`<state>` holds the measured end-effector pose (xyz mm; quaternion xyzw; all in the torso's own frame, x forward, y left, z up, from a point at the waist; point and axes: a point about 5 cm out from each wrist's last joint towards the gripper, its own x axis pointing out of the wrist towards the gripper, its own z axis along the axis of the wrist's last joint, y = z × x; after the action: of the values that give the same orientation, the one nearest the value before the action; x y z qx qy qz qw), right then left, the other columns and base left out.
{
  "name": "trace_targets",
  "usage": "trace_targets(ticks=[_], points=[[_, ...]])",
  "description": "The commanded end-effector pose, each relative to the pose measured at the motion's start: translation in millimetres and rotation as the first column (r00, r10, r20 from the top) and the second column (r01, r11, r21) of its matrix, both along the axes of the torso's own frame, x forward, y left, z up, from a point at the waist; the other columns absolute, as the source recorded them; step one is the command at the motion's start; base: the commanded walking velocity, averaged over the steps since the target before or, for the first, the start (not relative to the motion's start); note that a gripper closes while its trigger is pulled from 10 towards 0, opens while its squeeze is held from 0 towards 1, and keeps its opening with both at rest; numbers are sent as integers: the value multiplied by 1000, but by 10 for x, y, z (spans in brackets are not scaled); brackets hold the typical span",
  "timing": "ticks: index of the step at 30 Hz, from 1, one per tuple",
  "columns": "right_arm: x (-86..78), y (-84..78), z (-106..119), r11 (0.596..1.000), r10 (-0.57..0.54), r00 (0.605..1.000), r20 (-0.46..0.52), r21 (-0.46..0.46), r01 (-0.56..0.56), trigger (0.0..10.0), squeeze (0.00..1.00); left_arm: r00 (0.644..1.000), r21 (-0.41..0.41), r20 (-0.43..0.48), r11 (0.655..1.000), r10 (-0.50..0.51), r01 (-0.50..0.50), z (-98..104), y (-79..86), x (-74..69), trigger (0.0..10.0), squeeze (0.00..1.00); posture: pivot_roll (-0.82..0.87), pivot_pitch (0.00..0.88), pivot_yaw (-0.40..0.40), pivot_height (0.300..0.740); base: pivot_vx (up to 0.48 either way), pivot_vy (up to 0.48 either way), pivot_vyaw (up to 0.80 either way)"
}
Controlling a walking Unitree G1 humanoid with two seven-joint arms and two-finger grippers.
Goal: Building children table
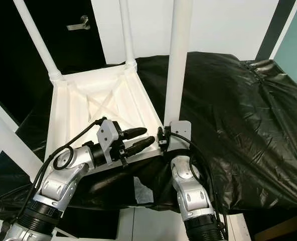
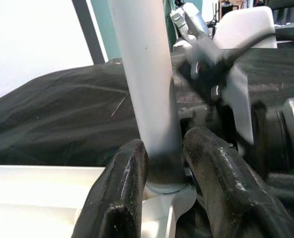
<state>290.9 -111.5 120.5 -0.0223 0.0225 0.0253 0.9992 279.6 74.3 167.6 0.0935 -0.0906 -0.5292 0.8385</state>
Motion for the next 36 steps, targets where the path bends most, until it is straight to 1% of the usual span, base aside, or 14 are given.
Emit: trace_targets(ticks=[1,4,10,11,13,18,21,23,24,29,30,34,35,36], points=[[-47,-74,-136,1000,-2,998,-64,3,2,10000,1000,1000,14,3,1000,-16,16,-16,7,-27,10000,0,-65,0,31,740,0,0,0],[-61,-119,-112,1000,23,999,-39,3,-23,10000,1000,1000,14,2,1000,-15,15,-18,4,-27,10000,0,-66,0,28,740,0,0,0],[-139,-275,-63,983,182,983,13,21,-182,10000,1000,1000,15,6,1000,-13,12,-23,8,-21,10000,0,-71,0,29,740,0,0,0],[-151,-308,-32,964,264,964,23,19,-265,10000,0,1000,15,5,1000,-15,15,-25,4,-20,10000,0,-76,0,34,740,0,0,0],[-151,-308,-32,964,264,964,23,19,-265,10000,0,1000,15,5,1000,-15,15,-25,4,-20,10000,0,-76,0,34,740,0,0,0],[-52,-414,120,879,477,878,37,-31,-476,10000,0,1000,19,7,999,-30,30,-18,-17,-3,10000,0,-86,0,48,740,0,0,0],[-43,-418,128,872,490,871,36,-32,-489,10000,0,999,19,8,999,-31,31,-18,-18,-2,10000,0,-86,0,48,740,0,0,0],[52,-410,183,822,564,826,13,-102,-560,10000,0,999,23,11,999,-37,37,-8,-20,3,10000,0,-82,0,53,740,0,0,0],[52,-410,183,822,564,826,13,-102,-560,10000,0,999,23,11,999,-37,37,-8,-20,3,10000,0,-82,0,53,740,0,0,0],[195,-365,251,700,692,720,-63,-186,-689,10000,0,999,27,13,999,-40,39,0,-7,-9,10000,0,-67,0,43,740,0,0,0],[203,-357,249,684,705,706,-70,-197,-702,4314,0,999,27,12,999,-38,37,-4,-3,-15,10000,0,-62,0,41,740,0,0,0],[216,-360,250,663,723,686,-76,-203,-721,4314,0,999,27,11,999,-36,36,-8,0,-19,10000,0,-62,0,41,740,0,0,0],[222,-362,237,654,730,678,-87,-203,-729,0,0,999,26,10,999,-34,34,-11,3,-24,10000,0,-55,0,35,740,0,0,0],[222,-362,237,654,730,678,-87,-203,-729,0,0,999,26,10,999,-34,34,-11,3,-24,10000,0,-55,0,35,740,0,0,0]])
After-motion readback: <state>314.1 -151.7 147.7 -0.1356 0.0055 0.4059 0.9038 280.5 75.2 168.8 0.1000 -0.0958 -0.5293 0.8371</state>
